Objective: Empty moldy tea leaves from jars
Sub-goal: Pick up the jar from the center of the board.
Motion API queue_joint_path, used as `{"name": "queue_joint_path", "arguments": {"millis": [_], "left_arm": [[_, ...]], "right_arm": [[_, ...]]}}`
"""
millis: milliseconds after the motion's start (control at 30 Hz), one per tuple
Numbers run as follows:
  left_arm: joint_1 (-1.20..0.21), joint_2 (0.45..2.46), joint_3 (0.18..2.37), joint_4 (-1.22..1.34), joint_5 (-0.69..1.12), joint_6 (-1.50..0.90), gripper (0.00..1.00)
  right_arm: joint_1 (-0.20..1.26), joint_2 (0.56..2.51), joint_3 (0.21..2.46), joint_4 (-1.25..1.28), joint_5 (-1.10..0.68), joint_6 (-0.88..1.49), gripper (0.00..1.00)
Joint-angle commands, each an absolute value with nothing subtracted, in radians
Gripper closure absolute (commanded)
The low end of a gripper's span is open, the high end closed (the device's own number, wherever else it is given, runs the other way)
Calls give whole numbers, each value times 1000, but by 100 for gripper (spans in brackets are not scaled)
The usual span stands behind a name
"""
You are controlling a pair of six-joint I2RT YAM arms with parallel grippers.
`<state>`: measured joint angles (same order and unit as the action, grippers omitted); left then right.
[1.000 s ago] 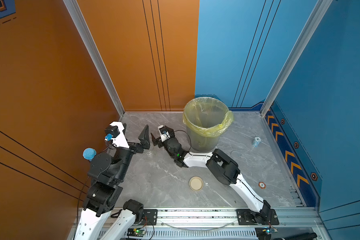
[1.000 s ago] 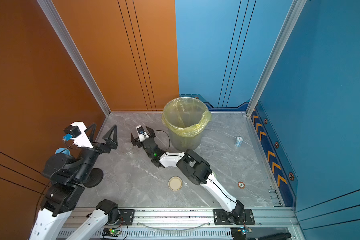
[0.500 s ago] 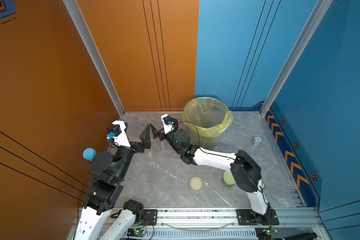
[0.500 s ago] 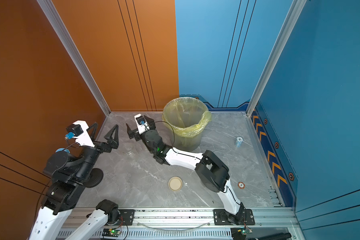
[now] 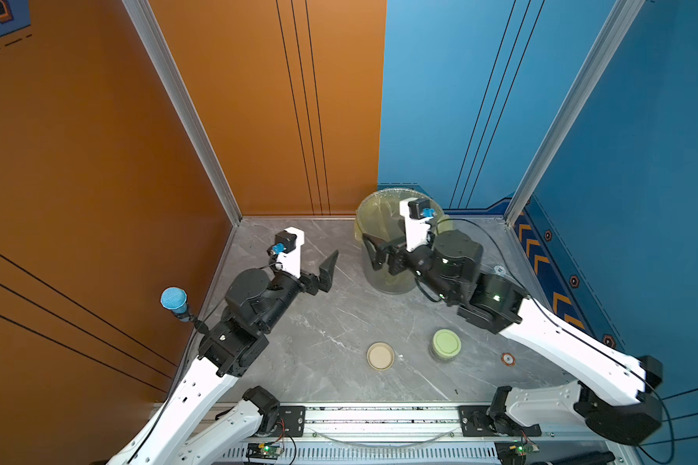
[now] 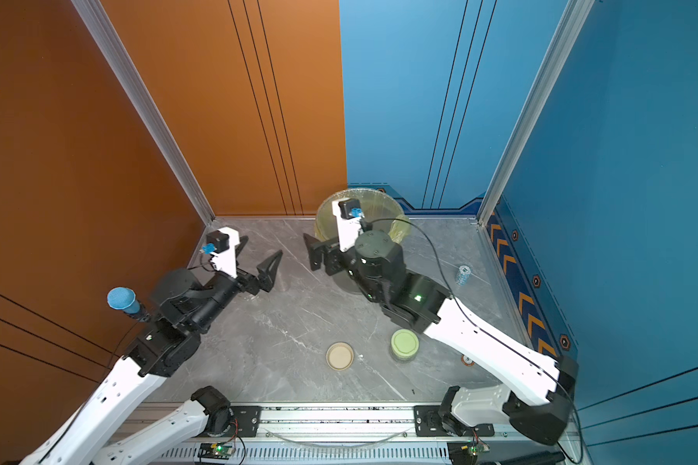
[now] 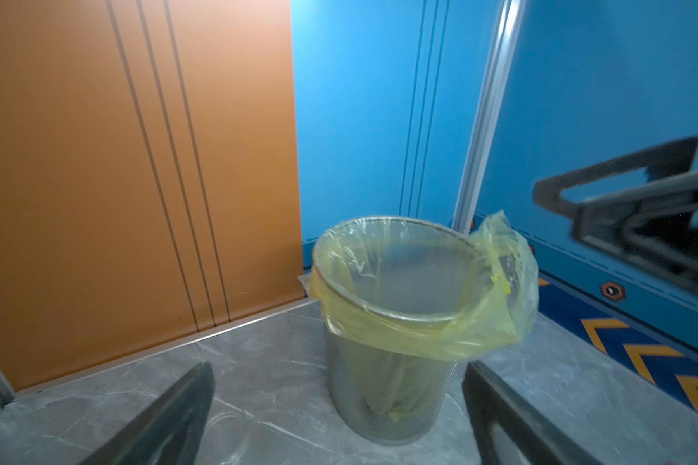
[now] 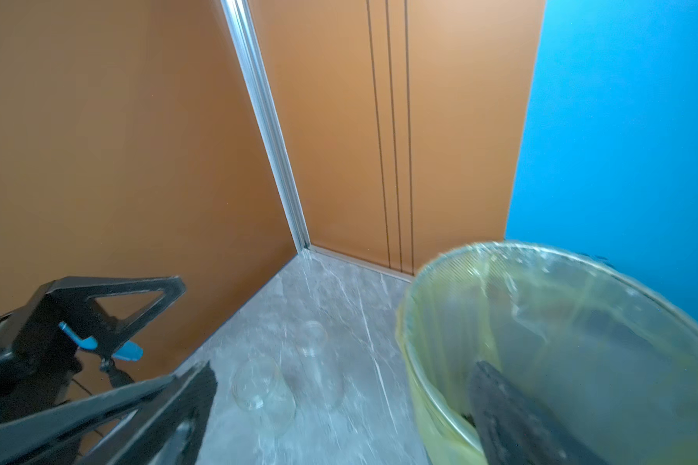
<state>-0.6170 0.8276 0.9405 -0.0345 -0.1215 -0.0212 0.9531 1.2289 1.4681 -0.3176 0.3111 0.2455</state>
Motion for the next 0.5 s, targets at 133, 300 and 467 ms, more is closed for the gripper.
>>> {"name": "queue_joint_path", "arguments": {"millis": [133, 300, 467], "left_arm": [[-747, 953, 827, 153, -198, 36, 2], [-814, 1004, 718, 288, -249, -29, 3], [-893, 1025, 624, 388, -326, -35, 3]], "right_arm": [[820, 1099, 1495, -982, 285, 444, 0], [758, 1038, 1375, -1113, 352, 555, 0], [729, 944, 1188, -1093, 301, 683, 0]]}}
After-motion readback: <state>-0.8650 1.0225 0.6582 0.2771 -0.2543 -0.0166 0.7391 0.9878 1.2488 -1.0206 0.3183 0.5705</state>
